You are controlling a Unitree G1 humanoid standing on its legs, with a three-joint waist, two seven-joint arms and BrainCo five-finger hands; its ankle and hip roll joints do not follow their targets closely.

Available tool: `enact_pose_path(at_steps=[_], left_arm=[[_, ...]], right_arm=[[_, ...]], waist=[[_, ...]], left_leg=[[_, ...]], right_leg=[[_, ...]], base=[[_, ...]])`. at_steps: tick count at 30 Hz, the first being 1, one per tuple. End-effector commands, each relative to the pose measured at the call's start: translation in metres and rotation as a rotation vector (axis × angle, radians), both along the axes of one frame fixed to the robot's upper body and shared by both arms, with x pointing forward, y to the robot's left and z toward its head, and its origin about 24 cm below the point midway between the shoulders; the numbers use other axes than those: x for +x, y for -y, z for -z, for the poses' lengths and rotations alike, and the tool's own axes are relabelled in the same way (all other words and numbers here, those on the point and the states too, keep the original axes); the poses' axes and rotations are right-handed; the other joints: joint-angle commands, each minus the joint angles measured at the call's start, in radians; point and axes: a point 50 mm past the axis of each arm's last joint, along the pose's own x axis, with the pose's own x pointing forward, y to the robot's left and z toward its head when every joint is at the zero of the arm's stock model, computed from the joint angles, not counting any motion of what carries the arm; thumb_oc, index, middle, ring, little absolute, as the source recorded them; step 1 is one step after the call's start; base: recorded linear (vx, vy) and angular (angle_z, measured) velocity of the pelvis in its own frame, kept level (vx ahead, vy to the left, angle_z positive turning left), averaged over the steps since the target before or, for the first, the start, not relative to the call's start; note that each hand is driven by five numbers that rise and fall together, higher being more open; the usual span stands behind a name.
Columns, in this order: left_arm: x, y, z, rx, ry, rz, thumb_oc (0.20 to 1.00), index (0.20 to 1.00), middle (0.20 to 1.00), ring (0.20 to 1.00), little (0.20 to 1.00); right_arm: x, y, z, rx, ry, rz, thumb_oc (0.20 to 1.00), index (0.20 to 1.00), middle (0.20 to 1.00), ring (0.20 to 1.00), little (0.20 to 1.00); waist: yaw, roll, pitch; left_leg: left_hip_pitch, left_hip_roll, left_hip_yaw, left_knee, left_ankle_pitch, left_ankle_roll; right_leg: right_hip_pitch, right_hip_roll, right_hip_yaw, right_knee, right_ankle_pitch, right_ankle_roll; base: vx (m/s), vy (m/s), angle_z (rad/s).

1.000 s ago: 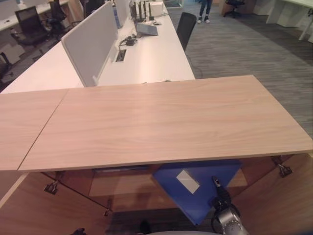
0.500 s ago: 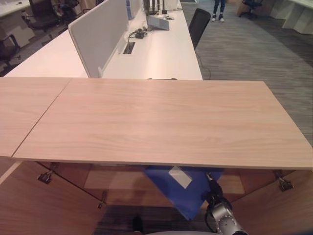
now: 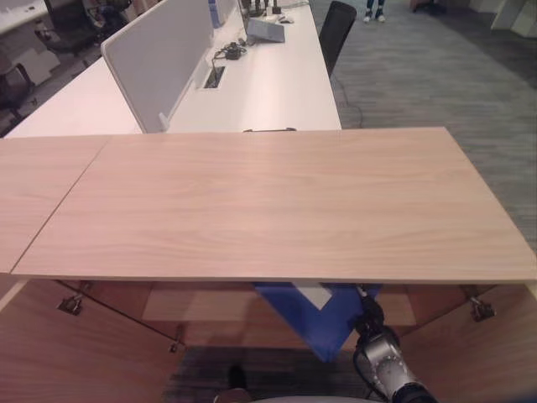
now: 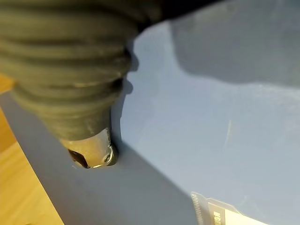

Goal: Put the empty folder in the office cabinet

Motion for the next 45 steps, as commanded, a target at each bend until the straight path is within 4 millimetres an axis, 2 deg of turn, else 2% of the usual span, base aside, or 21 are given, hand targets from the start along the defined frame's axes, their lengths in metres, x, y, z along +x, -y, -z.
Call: enact_pose_path(at_steps=[1, 3, 4, 8, 11, 13, 15, 16, 17, 18, 19, 21, 25, 26, 29, 32, 33, 36, 37, 41, 45], left_arm=[[0.039, -0.025, -0.016, 0.09, 0.085, 0.022, 1.0, 1.0, 1.0, 1.0, 1.0], [0.048, -0.021, -0.017, 0.085, 0.112, 0.019, 1.0, 1.0, 1.0, 1.0, 1.0], [0.046, -0.016, -0.015, 0.077, 0.105, 0.024, 1.0, 1.0, 1.0, 1.0, 1.0], [0.035, -0.021, -0.014, 0.089, 0.066, 0.027, 1.0, 1.0, 1.0, 1.0, 1.0], [0.017, -0.032, -0.015, 0.109, 0.029, -0.023, 1.0, 1.0, 1.0, 1.0, 1.0], [0.019, -0.034, -0.016, 0.111, 0.044, -0.037, 1.0, 1.0, 1.0, 1.0, 1.0], [0.022, -0.032, -0.015, 0.103, 0.06, -0.043, 1.0, 1.0, 1.0, 1.0, 1.0], [0.029, -0.027, -0.015, 0.097, 0.092, -0.038, 1.0, 1.0, 1.0, 1.0, 1.0], [0.034, -0.024, -0.015, 0.095, 0.111, -0.032, 1.0, 1.0, 1.0, 1.0, 1.0], [0.034, -0.024, -0.015, 0.095, 0.111, -0.032, 1.0, 1.0, 1.0, 1.0, 1.0], [0.042, -0.014, -0.013, 0.073, 0.134, 0.0, 1.0, 1.0, 1.0, 1.0, 1.0], [0.037, -0.007, -0.01, 0.059, 0.116, 0.014, 1.0, 1.0, 1.0, 1.0, 1.0], [0.027, -0.004, -0.006, 0.048, 0.088, 0.018, 1.0, 1.0, 1.0, 1.0, 1.0], [0.022, 0.0, -0.004, 0.038, 0.072, 0.032, 1.0, 1.0, 1.0, 1.0, 1.0], [0.025, 0.005, -0.003, 0.022, 0.067, 0.068, 1.0, 1.0, 1.0, 1.0, 1.0], [0.026, 0.01, -0.001, 0.014, 0.074, 0.071, 1.0, 1.0, 1.0, 1.0, 1.0], [0.017, 0.004, -0.002, 0.028, 0.044, 0.044, 1.0, 1.0, 1.0, 1.0, 1.0], [-0.003, -0.002, 0.0, 0.035, -0.02, -0.004, 1.0, 1.0, 1.0, 1.0, 1.0], [-0.018, -0.001, 0.002, 0.024, -0.059, -0.041, 1.0, 1.0, 1.0, 1.0, 1.0], [-0.032, 0.0, 0.003, 0.017, -0.087, -0.085, 1.0, 1.0, 1.0, 1.0, 1.0], [-0.033, -0.001, 0.003, 0.017, -0.076, -0.11, 1.0, 1.0, 1.0, 1.0, 1.0]], right_arm=[[0.04, -0.02, -0.043, 0.063, 0.226, 0.023, 0.2, 0.2, 0.2, 0.2, 0.2], [0.04, -0.021, -0.04, 0.066, 0.207, 0.039, 0.2, 0.2, 0.2, 0.2, 0.2], [0.034, -0.022, -0.032, 0.074, 0.171, 0.044, 0.2, 0.2, 0.2, 0.2, 0.2], [0.023, -0.024, -0.019, 0.093, 0.122, 0.043, 0.2, 0.2, 0.2, 0.2, 0.2], [0.014, -0.028, -0.008, 0.101, 0.073, 0.013, 0.2, 0.2, 0.2, 0.2, 0.2], [0.014, -0.027, -0.009, 0.091, 0.072, 0.002, 0.2, 0.2, 0.2, 0.2, 0.2], [0.016, -0.026, -0.01, 0.08, 0.078, -0.002, 0.2, 0.2, 0.2, 0.2, 0.2], [0.021, -0.024, -0.015, 0.059, 0.1, -0.013, 0.2, 0.2, 0.2, 0.2, 0.2], [0.022, -0.024, -0.017, 0.053, 0.107, -0.015, 0.2, 0.2, 0.2, 0.2, 0.2], [0.022, -0.024, -0.017, 0.053, 0.107, -0.015, 0.2, 0.2, 0.2, 0.2, 0.2], [0.024, -0.025, -0.017, 0.052, 0.111, -0.018, 0.2, 0.2, 0.2, 0.2, 0.2], [0.023, -0.025, -0.015, 0.054, 0.099, -0.023, 0.2, 0.2, 0.2, 0.2, 0.2], [0.021, -0.023, -0.013, 0.055, 0.092, -0.022, 0.2, 0.2, 0.2, 0.2, 0.2], [0.018, -0.019, -0.011, 0.057, 0.082, -0.009, 0.2, 0.2, 0.2, 0.2, 0.2], [0.013, -0.009, -0.009, 0.065, 0.072, 0.043, 0.2, 0.2, 0.2, 0.2, 0.2], [0.011, -0.009, -0.008, 0.063, 0.064, 0.049, 0.2, 0.2, 0.2, 0.2, 0.2], [0.009, -0.011, -0.005, 0.084, 0.052, 0.064, 0.2, 0.2, 0.2, 0.2, 0.2], [0.005, -0.01, 0.001, 0.095, 0.022, 0.086, 0.2, 0.2, 0.2, 0.2, 0.2], [0.002, -0.011, 0.005, 0.107, -0.001, 0.096, 0.2, 0.2, 0.2, 0.2, 0.2], [-0.001, -0.014, 0.008, 0.124, -0.015, 0.104, 0.2, 0.2, 0.2, 0.2, 0.2], [-0.001, -0.016, 0.008, 0.131, -0.013, 0.105, 0.2, 0.2, 0.2, 0.2, 0.2]], waist=[[-0.023, -0.058, 0.09], [-0.03, -0.057, 0.075], [-0.032, -0.065, 0.049], [-0.032, -0.077, 0.028], [-0.022, -0.084, 0.02], [-0.009, -0.088, 0.024], [-0.002, -0.095, 0.03], [0.007, -0.118, 0.045], [0.007, -0.126, 0.053], [0.007, -0.126, 0.053], [0.004, -0.139, 0.053], [-0.003, -0.129, 0.034], [-0.014, -0.111, 0.006], [-0.03, -0.093, -0.015], [-0.052, -0.081, -0.034], [-0.058, -0.078, -0.027], [-0.053, -0.082, -0.023], [-0.042, -0.09, -0.029], [-0.034, -0.095, -0.033], [-0.026, -0.106, -0.038], [-0.021, -0.116, -0.038]], left_leg=[[-0.056, 0.004, -0.025, 0.159, -0.157, 0.008], [-0.073, 0.0, -0.015, 0.148, -0.15, 0.011], [-0.055, -0.004, -0.007, 0.116, -0.143, 0.013], [-0.022, -0.009, 0.004, 0.078, -0.134, 0.011], [0.04, 0.002, 0.008, 0.041, -0.103, -0.007], [0.038, 0.012, -0.003, 0.035, -0.071, -0.021], [0.031, 0.016, -0.013, 0.047, -0.075, -0.026], [0.031, 0.015, -0.029, 0.156, -0.143, -0.016], [0.028, 0.017, -0.03, 0.225, -0.181, -0.008], [0.028, 0.017, -0.031, 0.226, -0.181, -0.008], [0.072, -0.001, -0.019, 0.306, -0.249, 0.01], [0.15, -0.025, -0.006, 0.299, -0.311, 0.019], [0.227, -0.056, -0.011, 0.241, -0.361, 0.025], [0.269, -0.066, -0.016, 0.187, -0.366, 0.028], [0.293, -0.067, 0.005, 0.11, -0.34, 0.032], [0.316, -0.117, -0.024, 0.04, -0.328, 0.053], [0.309, -0.153, -0.028, 0.024, -0.317, 0.076], [0.309, -0.178, -0.014, 0.026, -0.321, 0.094], [0.314, -0.187, -0.007, 0.03, -0.326, 0.103], [0.32, -0.194, 0.003, 0.038, -0.332, 0.111], [0.316, -0.198, 0.008, 0.058, -0.341, 0.115]], right_leg=[[-0.186, -0.045, 0.004, 0.127, 0.003, -0.044], [-0.222, -0.054, 0.006, 0.135, 0.015, -0.042], [-0.212, -0.052, 0.008, 0.118, 0.023, -0.042], [-0.183, -0.043, 0.016, 0.095, 0.022, -0.041], [-0.122, -0.008, 0.014, 0.055, 0.005, -0.047], [-0.1, 0.007, 0.004, 0.027, 0.002, -0.049], [-0.099, 0.016, 0.0, 0.022, 0.001, -0.054], [-0.101, 0.017, -0.005, 0.021, 0.006, -0.062], [-0.1, 0.015, -0.015, 0.021, 0.007, -0.065], [-0.1, 0.015, -0.015, 0.021, 0.007, -0.065], [-0.091, 0.017, -0.027, 0.013, 0.019, -0.066], [-0.082, 0.023, -0.026, 0.007, 0.031, -0.059], [-0.086, 0.025, -0.026, 0.01, 0.043, -0.047], [-0.094, 0.019, -0.038, 0.019, 0.058, -0.039], [-0.111, -0.005, -0.078, 0.019, 0.101, -0.023], [-0.153, -0.035, -0.068, 0.028, 0.157, 0.002], [-0.175, -0.048, -0.061, 0.018, 0.192, 0.015], [-0.177, -0.051, -0.063, -0.003, 0.21, 0.019], [-0.178, -0.056, -0.066, -0.005, 0.221, 0.022], [-0.178, -0.064, -0.069, -0.007, 0.234, 0.028], [-0.18, -0.07, -0.07, -0.009, 0.243, 0.034]], base=[[-0.23, 0.136, 0.03], [-0.08, 0.084, 0.08], [0.04, 0.017, 0.08], [0.05, -0.029, -0.03], [0.05, -0.147, 0.0], [-0.04, -0.139, 0.03], [-0.12, -0.151, 0.05], [-0.19, -0.162, 0.07], [-0.19, -0.161, 0.19], [-0.14, -0.106, 0.25], [-0.1, -0.065, 0.27], [-0.05, -0.021, 0.15], [-0.06, 0.072, -0.23], [-0.22, 0.167, 0.67], [-0.27, 0.165, 0.61], [-0.33, 0.212, 0.29], [-0.43, 0.222, 0.13], [-0.21, 0.11, 0.05], [-0.07, 0.045, -0.12], [-0.05, 0.023, -0.14], [-0.06, 0.022, -0.03]])
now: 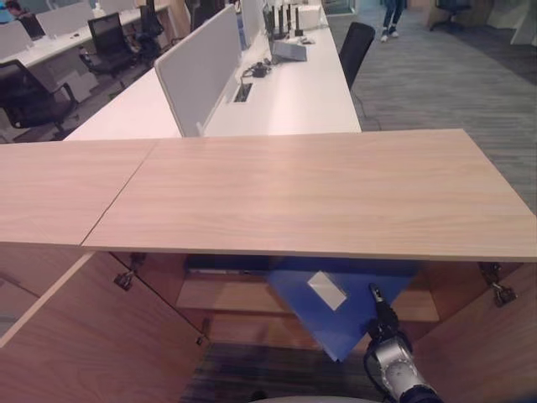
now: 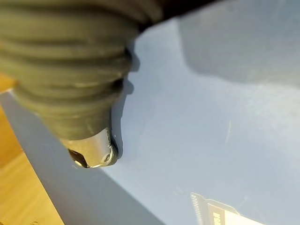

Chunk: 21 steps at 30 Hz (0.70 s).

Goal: Put the empty folder in the office cabinet

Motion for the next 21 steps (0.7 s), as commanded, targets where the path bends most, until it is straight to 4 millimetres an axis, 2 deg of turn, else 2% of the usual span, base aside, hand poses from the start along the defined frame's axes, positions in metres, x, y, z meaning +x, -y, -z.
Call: enact_pose_path(at_steps=[1, 4, 5, 6, 7, 8, 9, 10, 11, 12, 13, 16, 17, 18, 19, 21], left_arm=[[0.022, -0.012, -0.005, 0.04, 0.055, -0.024, 1.0, 1.0, 1.0, 1.0, 1.0], [0.038, -0.008, -0.004, 0.029, 0.09, 0.037, 1.0, 1.0, 1.0, 1.0, 1.0], [0.047, -0.006, -0.005, 0.024, 0.112, 0.062, 1.0, 1.0, 1.0, 1.0, 1.0], [0.047, -0.006, -0.005, 0.023, 0.112, 0.062, 1.0, 1.0, 1.0, 1.0, 1.0], [0.056, -0.005, -0.006, 0.025, 0.134, 0.088, 1.0, 1.0, 1.0, 1.0, 1.0], [0.065, -0.008, -0.008, 0.036, 0.156, 0.112, 1.0, 1.0, 1.0, 1.0, 1.0], [0.067, -0.016, -0.011, 0.059, 0.156, 0.107, 1.0, 1.0, 1.0, 1.0, 1.0], [0.063, -0.02, -0.012, 0.071, 0.142, 0.099, 1.0, 1.0, 1.0, 1.0, 1.0], [0.06, -0.023, -0.012, 0.077, 0.132, 0.094, 1.0, 1.0, 1.0, 1.0, 1.0], [0.06, -0.023, -0.012, 0.077, 0.132, 0.094, 1.0, 1.0, 1.0, 1.0, 1.0], [0.054, -0.029, -0.014, 0.086, 0.109, 0.089, 1.0, 1.0, 1.0, 1.0, 1.0], [0.053, -0.034, -0.015, 0.089, 0.097, 0.08, 1.0, 1.0, 1.0, 1.0, 1.0], [0.058, -0.035, -0.017, 0.094, 0.114, 0.072, 1.0, 1.0, 1.0, 1.0, 1.0], [0.065, -0.035, -0.018, 0.095, 0.132, 0.069, 1.0, 1.0, 1.0, 1.0, 1.0], [0.077, -0.031, -0.019, 0.089, 0.165, 0.079, 1.0, 1.0, 1.0, 1.0, 1.0], [0.115, -0.023, -0.025, 0.093, 0.274, 0.137, 1.0, 1.0, 1.0, 1.0, 1.0]], right_arm=[[0.033, -0.025, -0.021, 0.074, 0.158, 0.002, 0.2, 0.2, 0.2, 0.2, 0.2], [0.034, -0.024, -0.024, 0.071, 0.174, 0.001, 0.2, 0.2, 0.2, 0.2, 0.2], [0.035, -0.024, -0.026, 0.074, 0.187, 0.003, 0.2, 0.2, 0.2, 0.2, 0.2], [0.035, -0.024, -0.026, 0.074, 0.188, 0.003, 0.2, 0.2, 0.2, 0.2, 0.2], [0.039, -0.023, -0.031, 0.063, 0.212, -0.001, 0.2, 0.2, 0.2, 0.2, 0.2], [0.042, -0.023, -0.036, 0.056, 0.24, -0.009, 0.2, 0.2, 0.2, 0.2, 0.2], [0.046, -0.024, -0.041, 0.031, 0.264, -0.032, 0.2, 0.2, 0.2, 0.2, 0.2], [0.045, -0.025, -0.04, 0.025, 0.261, -0.051, 0.2, 0.2, 0.2, 0.2, 0.2], [0.044, -0.026, -0.04, 0.023, 0.262, -0.063, 0.2, 0.2, 0.2, 0.2, 0.2], [0.044, -0.026, -0.04, 0.023, 0.262, -0.063, 0.2, 0.2, 0.2, 0.2, 0.2], [0.043, -0.028, -0.04, 0.023, 0.266, -0.082, 0.2, 0.2, 0.2, 0.2, 0.2], [0.049, -0.035, -0.047, 0.052, 0.302, -0.082, 0.2, 0.2, 0.2, 0.2, 0.2], [0.054, -0.038, -0.052, 0.058, 0.327, -0.088, 0.2, 0.2, 0.2, 0.2, 0.2], [0.059, -0.041, -0.058, 0.068, 0.354, -0.086, 0.2, 0.2, 0.2, 0.2, 0.2], [0.065, -0.044, -0.066, 0.073, 0.389, -0.081, 0.2, 0.2, 0.2, 0.2, 0.2], [0.081, -0.047, -0.089, 0.075, 0.491, -0.058, 0.2, 0.2, 0.2, 0.2, 0.2]], waist=[[0.026, -0.061, 0.009], [0.011, -0.063, 0.028], [-0.001, -0.06, 0.042], [-0.001, -0.06, 0.043], [-0.018, -0.068, 0.061], [-0.026, -0.056, 0.076], [-0.014, -0.037, 0.082], [-0.004, -0.021, 0.076], [0.001, -0.021, 0.075], [0.001, -0.022, 0.075], [0.013, -0.046, 0.075], [0.026, -0.099, 0.11], [0.021, -0.105, 0.13], [0.019, -0.1, 0.146], [0.011, -0.101, 0.164], [0.002, -0.096, 0.201]], left_leg=[[0.114, -0.065, 0.009, 0.128, -0.257, 0.017], [0.099, -0.075, 0.007, 0.135, -0.251, 0.019], [0.088, -0.075, -0.002, 0.135, -0.244, 0.02], [0.088, -0.076, -0.002, 0.136, -0.245, 0.02], [0.062, -0.086, -0.008, 0.137, -0.218, 0.026], [0.046, -0.073, -0.014, 0.138, -0.209, 0.026], [0.014, -0.045, -0.002, 0.14, -0.194, 0.028], [0.003, -0.019, -0.008, 0.14, -0.196, 0.021], [-0.007, -0.009, -0.01, 0.141, -0.19, 0.018], [-0.008, -0.01, -0.01, 0.142, -0.19, 0.018], [-0.044, -0.002, -0.005, 0.14, -0.16, 0.011], [-0.157, 0.036, -0.012, 0.215, -0.159, -0.017], [-0.207, 0.057, -0.027, 0.248, -0.156, -0.029], [-0.237, 0.086, -0.047, 0.27, -0.17, -0.046], [-0.282, 0.098, -0.061, 0.286, -0.16, -0.055], [-0.374, 0.106, -0.089, 0.31, -0.134, -0.071]], right_leg=[[-0.166, 0.018, -0.022, -0.122, 0.249, -0.023], [-0.176, -0.001, -0.008, -0.121, 0.268, -0.002], [-0.184, -0.009, 0.02, -0.115, 0.287, 0.014], [-0.185, -0.01, 0.021, -0.115, 0.288, 0.014], [-0.21, -0.039, 0.068, -0.08, 0.286, 0.014], [-0.213, -0.053, 0.117, -0.038, 0.249, 0.012], [-0.182, -0.101, 0.109, 0.009, 0.204, -0.015], [-0.15, -0.126, 0.105, 0.052, 0.188, -0.013], [-0.136, -0.142, 0.11, 0.08, 0.188, -0.016], [-0.137, -0.143, 0.111, 0.082, 0.188, -0.015], [-0.107, -0.147, 0.098, 0.049, 0.182, -0.025], [-0.128, -0.098, 0.099, -0.02, 0.14, -0.022], [-0.16, -0.083, 0.103, -0.021, 0.138, -0.029], [-0.178, -0.058, 0.107, -0.017, 0.125, -0.025], [-0.212, -0.051, 0.098, -0.009, 0.124, -0.03], [-0.288, -0.053, 0.071, 0.028, 0.113, -0.04]], base=[[-0.06, 0.055, -0.02], [-0.1, 0.081, 0.01], [-0.08, 0.035, 0.02], [-0.19, 0.003, 0.0], [-0.22, 0.003, 0.07], [-0.31, -0.022, 0.21], [-0.14, -0.031, 0.49], [-0.04, -0.057, 0.25], [0.05, -0.033, 0.03], [-0.01, -0.114, -0.31], [-0.05, -0.184, -0.19], [-0.12, -0.289, -0.12], [-0.11, -0.289, -0.08], [-0.14, -0.248, 0.01], [-0.17, -0.235, 0.04], [-0.2, -0.14, 0.15]])
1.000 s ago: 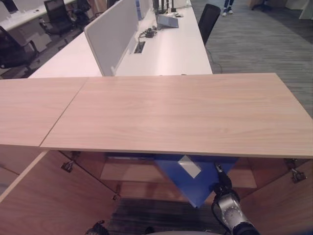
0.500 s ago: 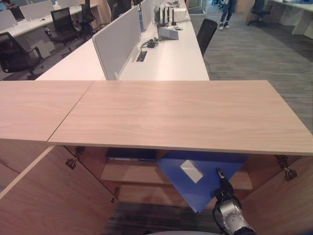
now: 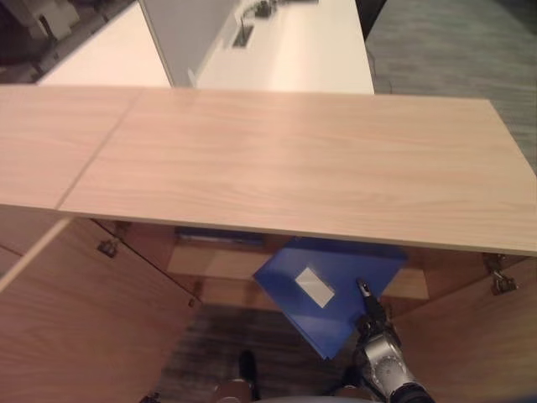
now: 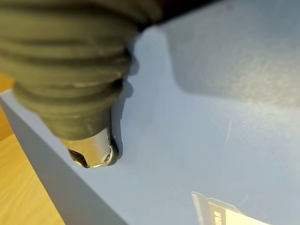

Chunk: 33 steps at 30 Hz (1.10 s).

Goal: Put the empty folder in the office cabinet

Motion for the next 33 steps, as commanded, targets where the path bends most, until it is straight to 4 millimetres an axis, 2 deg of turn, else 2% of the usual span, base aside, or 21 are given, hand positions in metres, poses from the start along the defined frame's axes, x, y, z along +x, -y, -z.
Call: enact_pose_path(at_steps=[1, 3, 6, 7, 10, 11, 12, 13, 14, 15, 16, 17, 18, 19, 20, 21, 23, 26, 30, 33], left_arm=[[0.065, -0.012, -0.021, 0.072, 0.171, 0.068, 1.0, 1.0, 1.0, 1.0, 1.0], [0.099, -0.009, -0.034, 0.074, 0.285, 0.084, 1.0, 1.0, 1.0, 1.0, 1.0], [0.138, -0.005, -0.055, 0.086, 0.444, 0.118, 1.0, 1.0, 1.0, 1.0, 1.0], [0.139, -0.005, -0.055, 0.087, 0.445, 0.118, 1.0, 1.0, 1.0, 1.0, 1.0], [0.182, 0.008, -0.083, 0.088, 0.605, 0.202, 1.0, 1.0, 1.0, 1.0, 1.0], [0.182, 0.008, -0.083, 0.088, 0.605, 0.203, 1.0, 1.0, 1.0, 1.0, 1.0], [0.193, 0.013, -0.091, 0.088, 0.647, 0.226, 1.0, 1.0, 1.0, 1.0, 1.0], [0.164, 0.076, -0.066, 0.009, 0.728, 0.336, 1.0, 1.0, 1.0, 1.0, 1.0], [0.167, 0.079, -0.072, -0.042, 0.731, 0.372, 1.0, 1.0, 1.0, 1.0, 1.0], [0.171, 0.085, -0.087, -0.079, 0.804, 0.434, 1.0, 1.0, 1.0, 1.0, 1.0], [0.169, 0.084, -0.099, -0.092, 0.86, 0.507, 1.0, 1.0, 1.0, 1.0, 1.0], [0.155, 0.076, -0.1, -0.114, 0.837, 0.562, 1.0, 1.0, 1.0, 1.0, 1.0], [0.156, 0.076, -0.1, -0.114, 0.837, 0.563, 1.0, 1.0, 1.0, 1.0, 1.0], [0.153, 0.07, -0.099, -0.097, 0.811, 0.567, 1.0, 1.0, 1.0, 1.0, 1.0], [0.154, 0.07, -0.099, -0.096, 0.813, 0.568, 1.0, 1.0, 1.0, 1.0, 1.0], [0.159, 0.066, -0.107, -0.073, 0.844, 0.562, 1.0, 1.0, 1.0, 1.0, 1.0], [0.159, 0.057, -0.111, -0.044, 0.858, 0.523, 1.0, 1.0, 1.0, 1.0, 1.0], [0.16, 0.048, -0.116, -0.013, 0.881, 0.472, 1.0, 1.0, 1.0, 1.0, 1.0], [0.156, 0.035, -0.116, 0.015, 0.884, 0.389, 1.0, 1.0, 1.0, 1.0, 1.0], [0.153, 0.033, -0.116, 0.014, 0.89, 0.353, 1.0, 1.0, 1.0, 1.0, 1.0]], right_arm=[[0.056, -0.016, -0.073, 0.056, 0.376, 0.034, 0.2, 0.2, 0.2, 0.2, 0.2], [0.064, -0.018, -0.083, 0.037, 0.415, 0.024, 0.2, 0.2, 0.2, 0.2, 0.2], [0.073, -0.02, -0.096, -0.013, 0.465, -0.01, 0.2, 0.2, 0.2, 0.2, 0.2], [0.073, -0.02, -0.096, -0.013, 0.466, -0.01, 0.2, 0.2, 0.2, 0.2, 0.2], [0.081, -0.025, -0.113, -0.039, 0.532, -0.036, 0.2, 0.2, 0.2, 0.2, 0.2], [0.081, -0.024, -0.113, -0.039, 0.532, -0.036, 0.2, 0.2, 0.2, 0.2, 0.2], [0.083, -0.026, -0.118, -0.038, 0.554, -0.038, 0.2, 0.2, 0.2, 0.2, 0.2], [0.084, -0.017, -0.12, -0.048, 0.564, 0.041, 0.2, 0.2, 0.2, 0.2, 0.2], [0.086, -0.015, -0.132, -0.041, 0.619, 0.036, 0.2, 0.2, 0.2, 0.2, 0.2], [0.088, -0.009, -0.14, -0.008, 0.65, 0.099, 0.2, 0.2, 0.2, 0.2, 0.2], [0.092, -0.004, -0.15, -0.006, 0.674, 0.155, 0.2, 0.2, 0.2, 0.2, 0.2], [0.101, 0.009, -0.169, -0.004, 0.714, 0.258, 0.2, 0.2, 0.2, 0.2, 0.2], [0.101, 0.009, -0.169, -0.004, 0.714, 0.258, 0.2, 0.2, 0.2, 0.2, 0.2], [0.106, 0.015, -0.19, 0.009, 0.78, 0.311, 0.2, 0.2, 0.2, 0.2, 0.2], [0.106, 0.015, -0.19, 0.009, 0.781, 0.312, 0.2, 0.2, 0.2, 0.2, 0.2], [0.106, 0.026, -0.203, 0.012, 0.819, 0.377, 0.2, 0.2, 0.2, 0.2, 0.2], [0.104, 0.037, -0.212, 0.0, 0.85, 0.427, 0.2, 0.2, 0.2, 0.2, 0.2], [0.1, 0.044, -0.219, -0.005, 0.879, 0.47, 0.2, 0.2, 0.2, 0.2, 0.2], [0.094, 0.05, -0.213, 0.017, 0.875, 0.505, 0.2, 0.2, 0.2, 0.2, 0.2], [0.092, 0.052, -0.21, 0.019, 0.862, 0.518, 0.2, 0.2, 0.2, 0.2, 0.2]], waist=[[-0.022, -0.038, 0.101], [-0.021, -0.033, 0.108], [-0.017, -0.03, 0.121], [-0.017, -0.03, 0.12], [-0.018, -0.028, 0.14], [-0.018, -0.028, 0.139], [-0.018, -0.025, 0.145], [0.018, -0.024, 0.16], [0.021, -0.026, 0.169], [0.032, -0.02, 0.18], [0.047, -0.005, 0.194], [0.064, 0.007, 0.209], [0.064, 0.007, 0.207], [0.075, 0.017, 0.214], [0.075, 0.016, 0.211], [0.082, 0.02, 0.208], [0.089, 0.026, 0.19], [0.094, 0.029, 0.168], [0.099, 0.03, 0.141], [0.101, 0.029, 0.134]], left_leg=[[-0.054, 0.028, -0.046, 0.141, -0.16, -0.025], [-0.083, 0.027, -0.055, 0.148, -0.155, -0.028], [-0.132, 0.023, -0.065, 0.179, -0.161, -0.027], [-0.134, 0.023, -0.065, 0.181, -0.161, -0.027], [-0.186, 0.018, -0.074, 0.226, -0.174, -0.025], [-0.189, 0.018, -0.075, 0.228, -0.175, -0.025], [-0.207, 0.017, -0.078, 0.245, -0.18, -0.022], [-0.24, 0.01, -0.1, 0.26, -0.187, -0.016], [-0.251, 0.009, -0.102, 0.273, -0.187, -0.014], [-0.274, 0.008, -0.112, 0.295, -0.196, -0.009], [-0.296, -0.003, -0.124, 0.315, -0.202, -0.002], [-0.359, -0.016, -0.143, 0.383, -0.227, 0.008], [-0.362, -0.016, -0.143, 0.385, -0.228, 0.008], [-0.426, -0.032, -0.155, 0.453, -0.25, 0.021], [-0.436, -0.033, -0.156, 0.461, -0.254, 0.022], [-0.516, -0.052, -0.172, 0.544, -0.28, 0.036], [-0.6, -0.065, -0.181, 0.628, -0.309, 0.051], [-0.708, -0.074, -0.194, 0.744, -0.344, 0.063], [-0.813, -0.081, -0.204, 0.851, -0.382, 0.078], [-0.855, -0.079, -0.206, 0.894, -0.398, 0.086]], right_leg=[[-0.112, -0.05, 0.014, 0.076, 0.014, -0.008], [-0.147, -0.058, 0.01, 0.105, 0.005, -0.012], [-0.191, -0.073, 0.008, 0.148, -0.01, -0.015], [-0.193, -0.074, 0.009, 0.15, -0.01, -0.015], [-0.244, -0.09, 0.018, 0.199, -0.022, -0.017], [-0.247, -0.091, 0.019, 0.201, -0.023, -0.017], [-0.265, -0.097, 0.025, 0.221, -0.029, -0.019], [-0.285, -0.115, 0.006, 0.246, -0.04, -0.02], [-0.293, -0.115, 0.018, 0.258, -0.049, -0.021], [-0.311, -0.122, 0.019, 0.282, -0.059, -0.022], [-0.326, -0.127, 0.023, 0.307, -0.07, -0.025], [-0.38, -0.143, 0.035, 0.372, -0.095, -0.029], [-0.384, -0.143, 0.035, 0.374, -0.096, -0.029], [-0.441, -0.158, 0.051, 0.44, -0.123, -0.04], [-0.451, -0.161, 0.053, 0.449, -0.128, -0.04], [-0.52, -0.176, 0.066, 0.526, -0.161, -0.055], [-0.613, -0.191, 0.085, 0.623, -0.2, -0.07], [-0.724, -0.207, 0.125, 0.744, -0.253, -0.098], [-0.845, -0.228, 0.179, 0.868, -0.309, -0.129], [-0.892, -0.236, 0.202, 0.913, -0.323, -0.136]], base=[[-0.07, -0.04, 0.29], [-0.03, -0.01, 0.23], [-0.03, -0.004, 0.08], [-0.03, 0.005, 0.06], [-0.04, 0.01, 0.12], [-0.04, 0.021, 0.13], [-0.06, -0.044, 0.1], [-0.08, -0.058, 0.09], [-0.07, -0.093, 0.11], [-0.07, -0.036, 0.19], [-0.12, -0.01, 0.33], [-0.1, 0.01, 0.34], [-0.12, 0.033, 0.39], [-0.06, 0.023, 0.37], [-0.12, 0.017, 0.34], [-0.07, 0.009, 0.26], [-0.07, 0.025, 0.3], [-0.03, 0.011, 0.18], [0.0, 0.011, -0.04], [0.0, 0.0, 0.0]])
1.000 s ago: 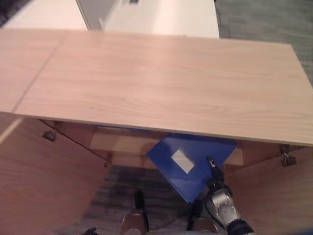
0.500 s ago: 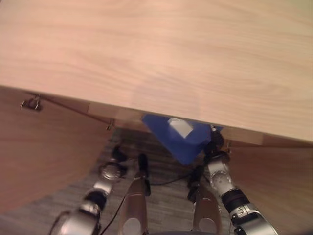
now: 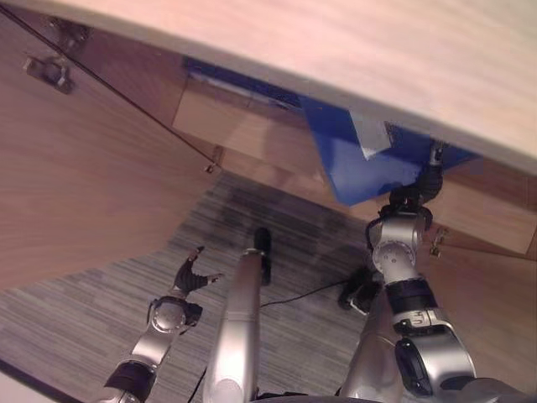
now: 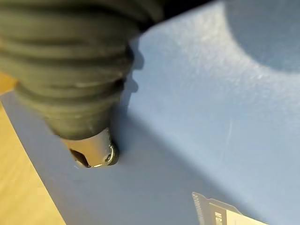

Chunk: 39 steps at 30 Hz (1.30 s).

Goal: Put the empty folder in the office cabinet

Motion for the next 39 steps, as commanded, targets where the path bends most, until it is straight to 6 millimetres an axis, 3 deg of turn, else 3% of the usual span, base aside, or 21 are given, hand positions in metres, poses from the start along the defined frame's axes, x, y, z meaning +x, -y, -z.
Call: enact_pose_path(at_steps=[1, 15, 26, 32, 39], left_arm=[[-0.018, -0.011, 0.006, -0.004, -0.013, -0.059, 1.0, 1.0, 1.0, 1.0, 1.0], [-0.009, -0.01, -0.03, -0.071, 0.183, -0.123, 1.0, 1.0, 1.0, 1.0, 1.0], [-0.02, -0.018, -0.02, -0.04, 0.089, -0.091, 1.0, 1.0, 1.0, 1.0, 1.0], [-0.026, -0.021, -0.017, 0.001, 0.032, -0.033, 1.0, 1.0, 1.0, 1.0, 1.0], [-0.039, -0.031, -0.014, 0.055, -0.037, 0.008, 1.0, 1.0, 1.0, 1.0, 1.0]], right_arm=[[-0.019, 0.017, -0.013, -0.011, 0.131, 0.097, 0.2, 0.2, 0.2, 0.2, 0.2], [-0.023, 0.026, -0.025, 0.185, 0.198, 0.236, 0.2, 0.2, 0.2, 0.2, 0.2], [0.001, 0.079, -0.03, 0.261, 0.015, 0.4, 0.2, 0.2, 0.2, 0.2, 0.2], [0.01, 0.094, -0.048, 0.247, -0.024, 0.42, 0.2, 0.2, 0.2, 0.2, 0.2], [0.025, 0.103, -0.091, 0.185, -0.013, 0.382, 0.2, 0.2, 0.2, 0.2, 0.2]], waist=[[0.015, 0.011, -0.101], [0.012, 0.025, -0.092], [0.04, 0.03, -0.12], [0.061, 0.036, -0.129], [0.101, 0.033, -0.147]], left_leg=[[-0.061, 0.013, -0.042, 0.129, -0.165, 0.047], [-0.269, -0.004, -0.042, 0.341, -0.235, 0.078], [-0.278, -0.001, -0.033, 0.328, -0.23, 0.078], [-0.271, 0.002, -0.04, 0.315, -0.227, 0.076], [-0.25, 0.005, -0.045, 0.298, -0.225, 0.07]], right_leg=[[-0.127, 0.018, 0.057, -0.05, 0.078, -0.055], [-0.374, 0.008, 0.165, 0.176, 0.019, -0.08], [-0.392, 0.015, 0.175, 0.175, 0.022, -0.071], [-0.375, 0.019, 0.165, 0.157, 0.023, -0.067], [-0.343, 0.016, 0.147, 0.136, 0.022, -0.058]], base=[[0.0, 0.0, 0.0], [0.0, 0.007, -0.02], [0.01, -0.003, 0.03], [0.0, -0.005, 0.0], [0.02, -0.014, 0.01]])
